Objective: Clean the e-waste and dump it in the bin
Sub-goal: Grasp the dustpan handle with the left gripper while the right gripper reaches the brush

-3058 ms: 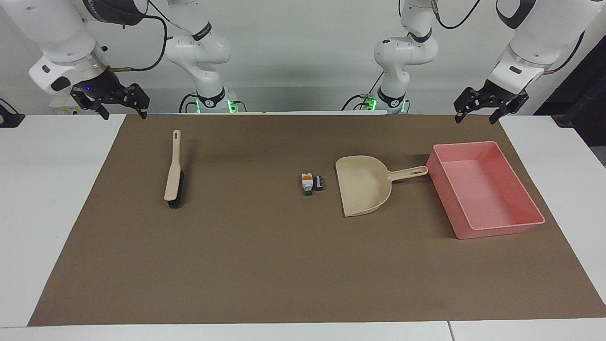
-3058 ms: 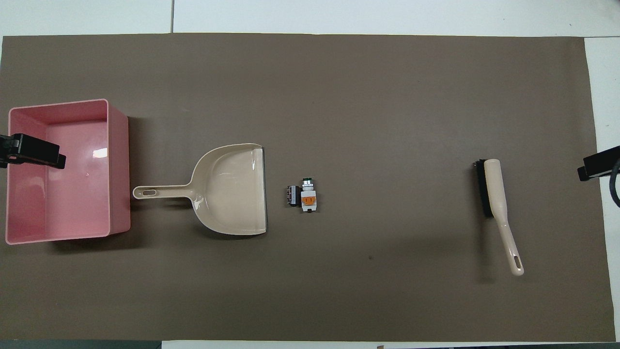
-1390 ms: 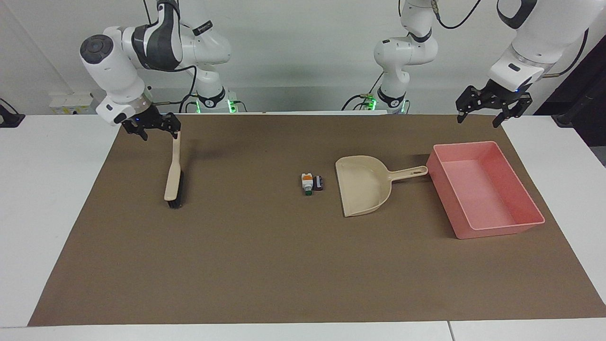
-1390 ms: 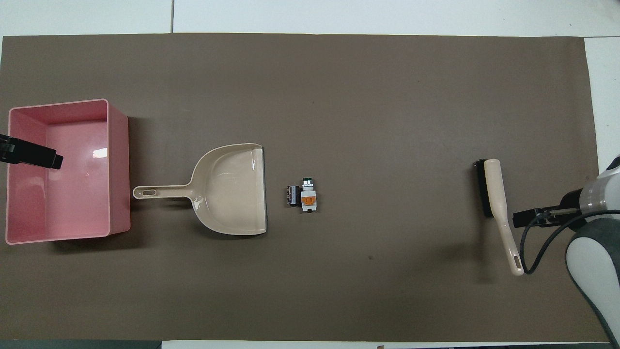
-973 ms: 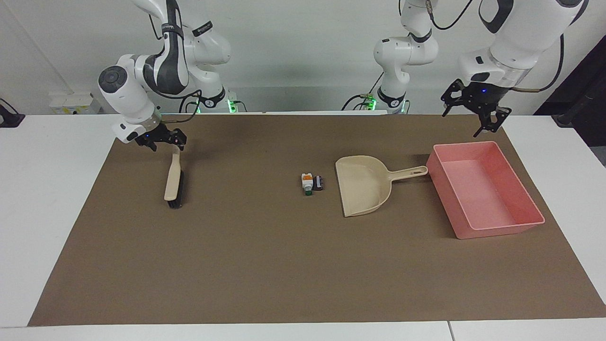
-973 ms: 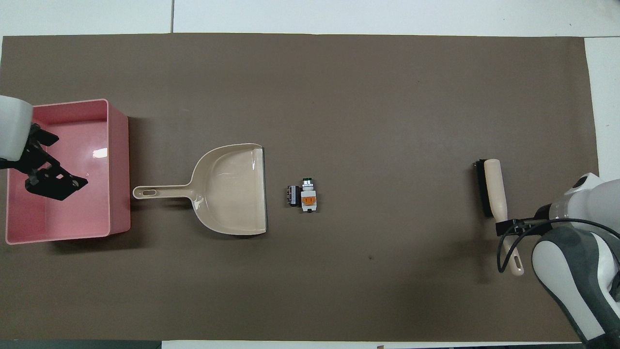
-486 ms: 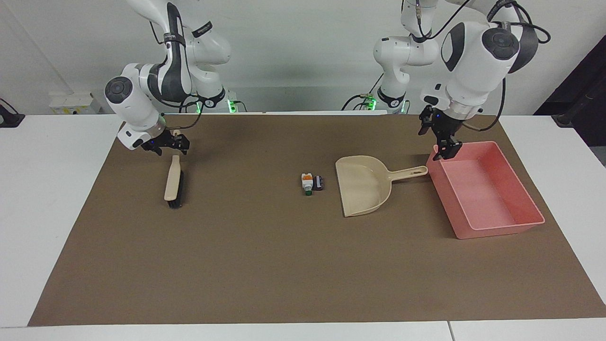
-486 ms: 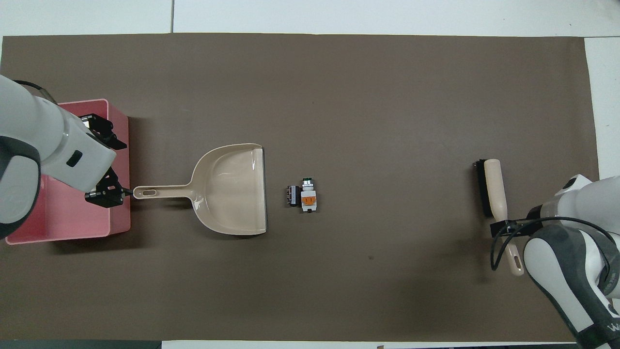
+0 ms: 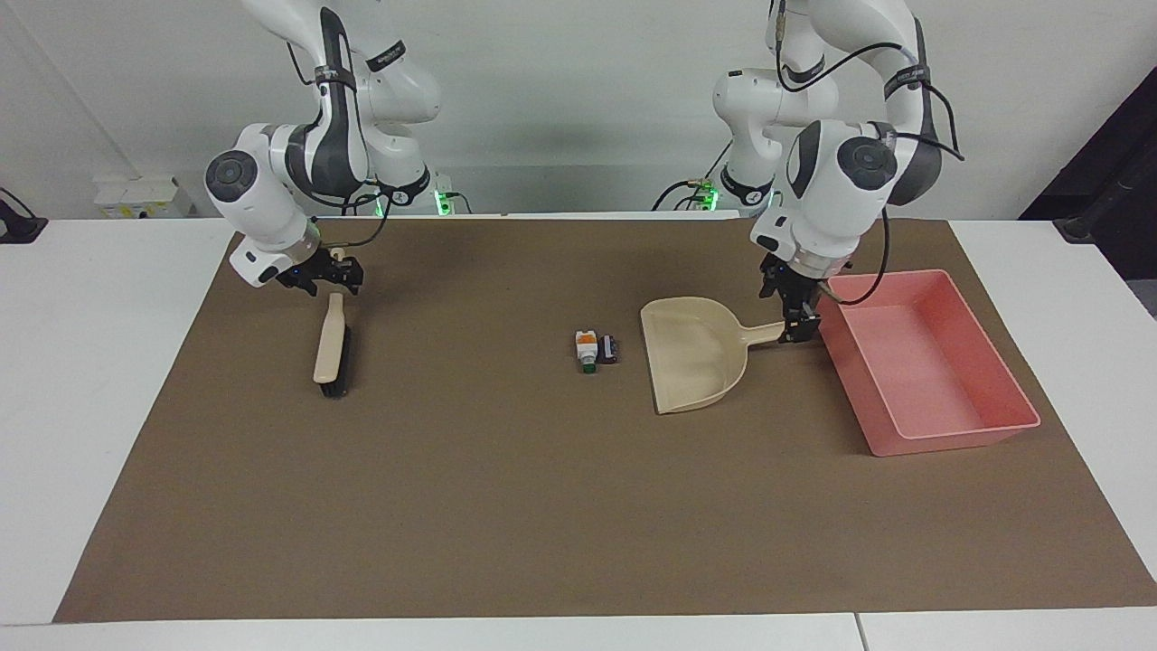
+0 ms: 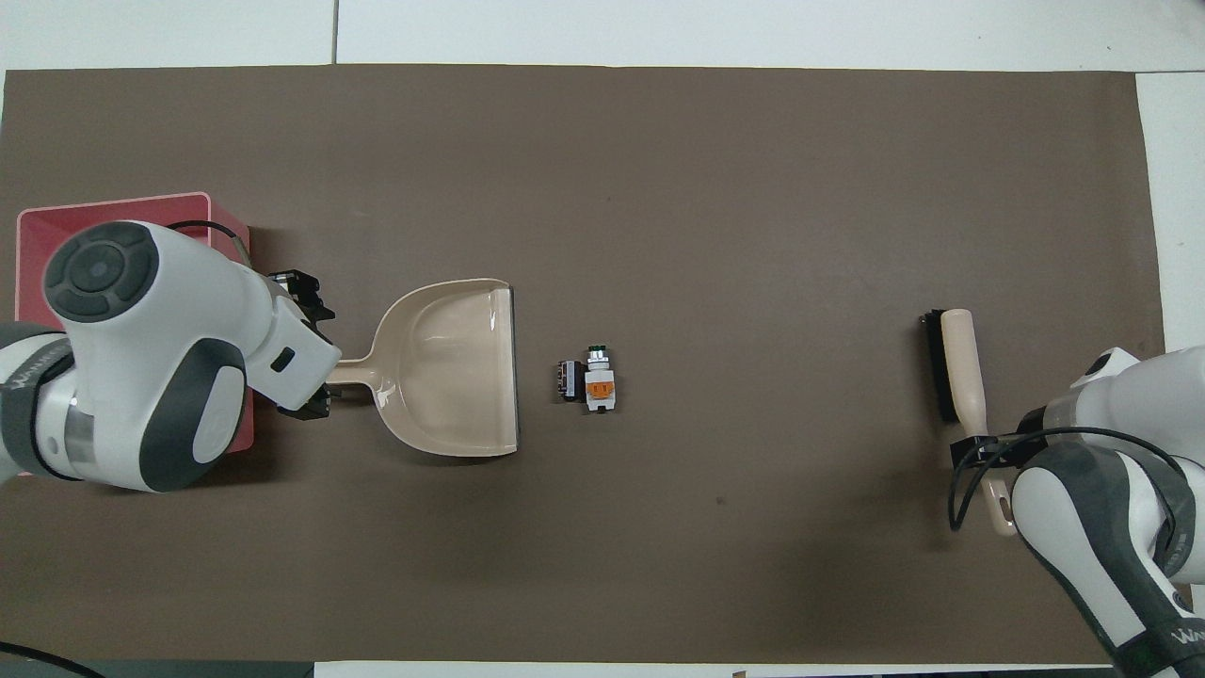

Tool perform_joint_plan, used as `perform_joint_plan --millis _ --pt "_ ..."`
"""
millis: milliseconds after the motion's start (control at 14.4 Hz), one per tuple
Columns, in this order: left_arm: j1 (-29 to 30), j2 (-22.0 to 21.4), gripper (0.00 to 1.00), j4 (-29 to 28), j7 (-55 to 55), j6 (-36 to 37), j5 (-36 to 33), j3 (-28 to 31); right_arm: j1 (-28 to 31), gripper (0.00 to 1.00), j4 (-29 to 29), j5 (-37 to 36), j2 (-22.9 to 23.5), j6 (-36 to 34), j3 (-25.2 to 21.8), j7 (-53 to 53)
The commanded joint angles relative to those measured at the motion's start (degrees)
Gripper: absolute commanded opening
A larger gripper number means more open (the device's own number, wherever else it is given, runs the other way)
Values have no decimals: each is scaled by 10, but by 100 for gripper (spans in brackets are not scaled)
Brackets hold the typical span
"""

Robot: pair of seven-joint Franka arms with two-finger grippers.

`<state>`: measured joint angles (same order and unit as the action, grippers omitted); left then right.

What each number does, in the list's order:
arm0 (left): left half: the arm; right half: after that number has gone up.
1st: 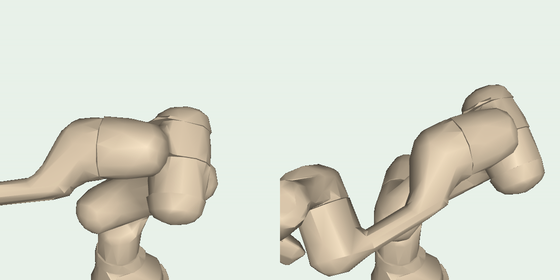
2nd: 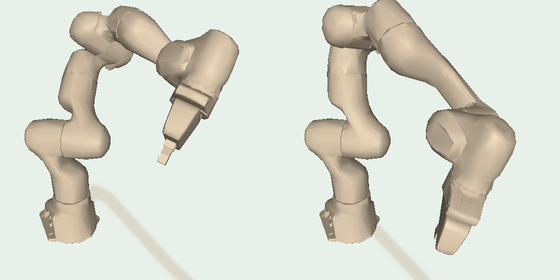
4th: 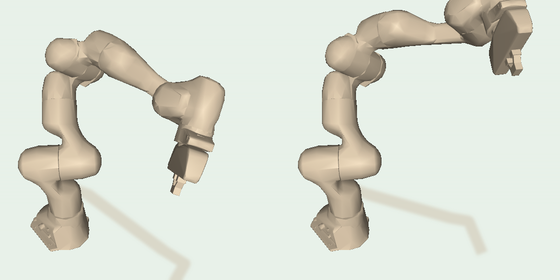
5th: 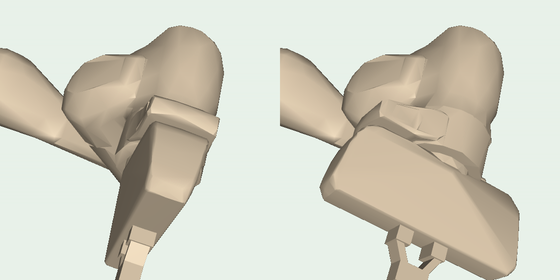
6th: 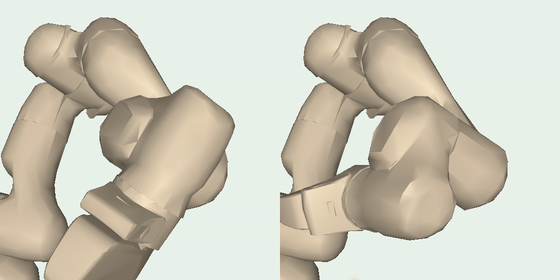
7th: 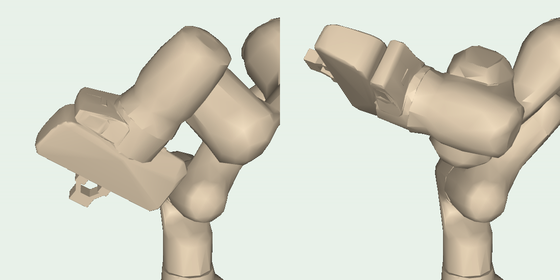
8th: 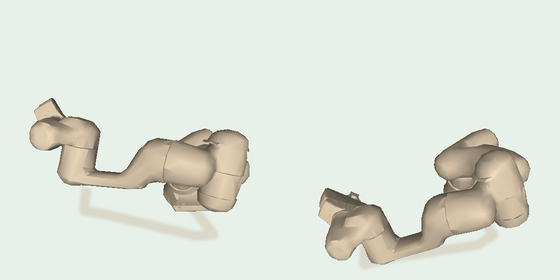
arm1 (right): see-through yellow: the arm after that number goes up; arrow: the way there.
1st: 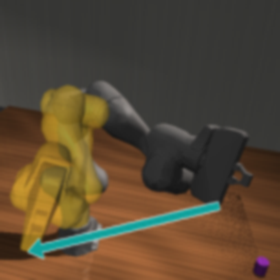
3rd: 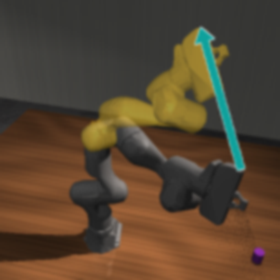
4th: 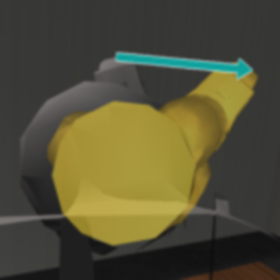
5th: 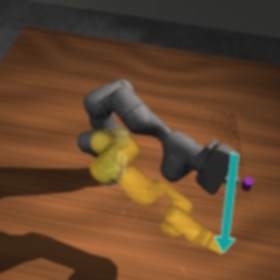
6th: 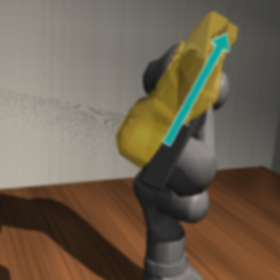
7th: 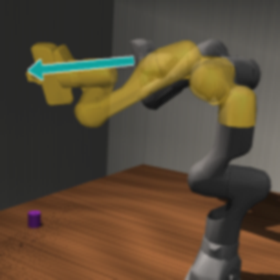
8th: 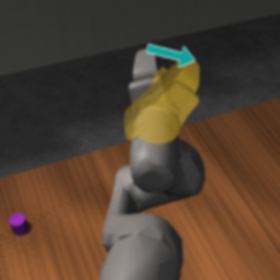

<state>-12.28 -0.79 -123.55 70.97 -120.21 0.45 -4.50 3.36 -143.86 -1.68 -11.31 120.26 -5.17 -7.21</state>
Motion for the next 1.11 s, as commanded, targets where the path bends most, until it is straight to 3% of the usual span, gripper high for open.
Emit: perform_joint_plan --millis 0,139,417,834,903,973,1042 --pt "-9 -1 97 -35 -3 -43 -16 7 3 67 -12 10 -10 2 2 -9" --pt "-10 1 97 -63 -4 -85 -19 8 3 61 -12 10 -10 2 2 -9" --pt "-9 10 96 -71 -30 -94 -24 8 3 52 -12 10 -10 2 2 -9" --pt "-9 10 89 -81 -51 -94 -24 8 3 15 -11 10 -10 2 2 -7" --pt "-9 11 81 -80 -54 -100 -24 8 3 9 -11 10 -10 2 2 -7" --pt "-9 11 65 -80 -56 -107 -25 8 2 6 -9 10 -9 2 3 -7" --pt "-9 11 43 -80 -56 -107 -24 8 0 4 -2 10 -6 -2 3 -6"
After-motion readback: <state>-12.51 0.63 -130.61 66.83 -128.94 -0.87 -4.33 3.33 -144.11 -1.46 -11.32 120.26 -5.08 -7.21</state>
